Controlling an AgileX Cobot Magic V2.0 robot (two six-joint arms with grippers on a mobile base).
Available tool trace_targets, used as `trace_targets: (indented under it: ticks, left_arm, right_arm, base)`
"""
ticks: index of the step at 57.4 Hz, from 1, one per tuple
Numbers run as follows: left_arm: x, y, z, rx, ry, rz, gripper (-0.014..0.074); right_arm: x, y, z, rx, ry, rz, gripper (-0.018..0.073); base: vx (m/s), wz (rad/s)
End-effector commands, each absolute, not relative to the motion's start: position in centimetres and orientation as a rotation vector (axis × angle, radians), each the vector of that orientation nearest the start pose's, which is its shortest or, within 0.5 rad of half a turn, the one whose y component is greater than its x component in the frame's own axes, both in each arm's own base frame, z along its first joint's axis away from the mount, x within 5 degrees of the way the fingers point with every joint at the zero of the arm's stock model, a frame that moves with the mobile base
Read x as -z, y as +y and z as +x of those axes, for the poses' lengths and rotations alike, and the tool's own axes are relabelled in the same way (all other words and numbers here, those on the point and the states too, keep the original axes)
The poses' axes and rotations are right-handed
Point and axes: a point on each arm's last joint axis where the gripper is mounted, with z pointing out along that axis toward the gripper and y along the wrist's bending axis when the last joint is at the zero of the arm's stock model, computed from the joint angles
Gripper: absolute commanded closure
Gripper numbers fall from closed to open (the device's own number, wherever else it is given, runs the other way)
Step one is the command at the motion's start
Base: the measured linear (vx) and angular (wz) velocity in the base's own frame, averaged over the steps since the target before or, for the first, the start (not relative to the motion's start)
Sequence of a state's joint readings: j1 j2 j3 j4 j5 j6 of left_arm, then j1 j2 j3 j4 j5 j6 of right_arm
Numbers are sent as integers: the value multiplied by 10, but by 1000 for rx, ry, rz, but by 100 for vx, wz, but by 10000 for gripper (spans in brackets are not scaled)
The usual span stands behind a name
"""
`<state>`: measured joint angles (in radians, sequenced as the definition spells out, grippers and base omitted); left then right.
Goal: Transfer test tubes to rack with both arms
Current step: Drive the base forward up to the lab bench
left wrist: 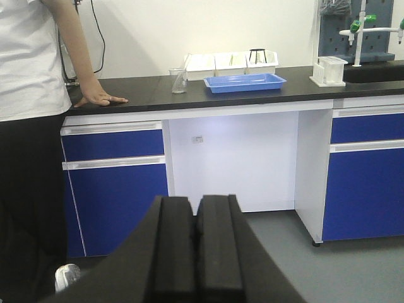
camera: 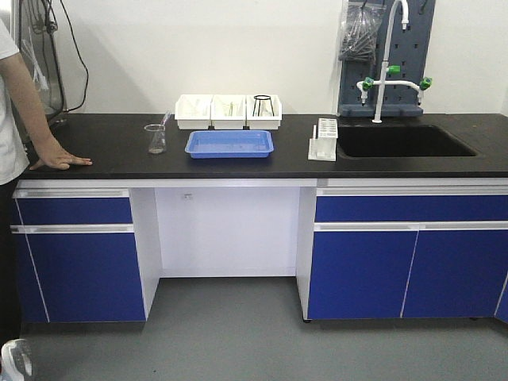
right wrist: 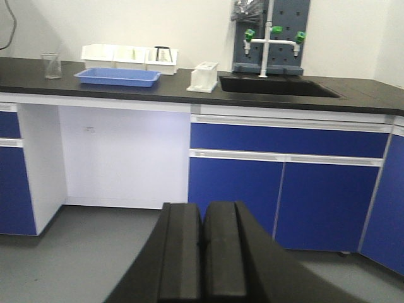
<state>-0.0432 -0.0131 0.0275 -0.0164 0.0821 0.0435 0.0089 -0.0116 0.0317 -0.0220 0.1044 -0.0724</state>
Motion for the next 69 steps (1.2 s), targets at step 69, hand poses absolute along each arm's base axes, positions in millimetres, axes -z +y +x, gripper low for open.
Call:
trace_targets:
  ticks: [69]
  left_arm:
    - [-214, -2, 54, 16, 1459, 46, 601]
  right_arm:
    - [-197, 2, 57, 49, 1529, -110, 568]
  base:
    - [7, -5]
